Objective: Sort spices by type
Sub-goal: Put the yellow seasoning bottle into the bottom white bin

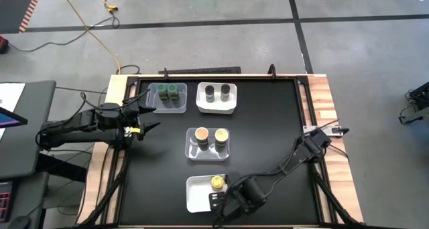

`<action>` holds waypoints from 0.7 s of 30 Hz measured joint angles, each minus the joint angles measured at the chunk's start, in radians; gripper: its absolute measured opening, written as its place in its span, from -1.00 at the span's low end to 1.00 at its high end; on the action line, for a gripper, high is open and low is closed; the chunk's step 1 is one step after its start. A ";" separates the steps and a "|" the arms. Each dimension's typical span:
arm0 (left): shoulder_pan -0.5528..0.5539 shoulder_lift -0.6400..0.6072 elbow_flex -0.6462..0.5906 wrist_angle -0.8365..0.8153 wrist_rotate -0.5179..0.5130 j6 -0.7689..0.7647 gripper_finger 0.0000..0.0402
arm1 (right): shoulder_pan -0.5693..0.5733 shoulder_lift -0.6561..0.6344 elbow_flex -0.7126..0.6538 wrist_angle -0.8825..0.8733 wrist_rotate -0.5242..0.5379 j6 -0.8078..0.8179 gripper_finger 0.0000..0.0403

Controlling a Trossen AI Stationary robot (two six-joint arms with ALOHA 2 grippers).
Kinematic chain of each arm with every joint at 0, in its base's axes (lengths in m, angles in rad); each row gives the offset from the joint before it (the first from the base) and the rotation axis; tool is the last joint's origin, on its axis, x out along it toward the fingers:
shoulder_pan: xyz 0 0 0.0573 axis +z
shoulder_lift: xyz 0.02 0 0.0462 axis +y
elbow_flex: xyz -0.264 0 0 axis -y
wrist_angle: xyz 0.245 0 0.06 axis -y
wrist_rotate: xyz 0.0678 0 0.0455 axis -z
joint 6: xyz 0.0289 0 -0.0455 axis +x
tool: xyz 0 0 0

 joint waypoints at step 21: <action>0.000 0.000 0.000 0.001 0.000 0.003 0.66 | -0.051 0.128 0.001 0.087 -0.041 -0.032 0.24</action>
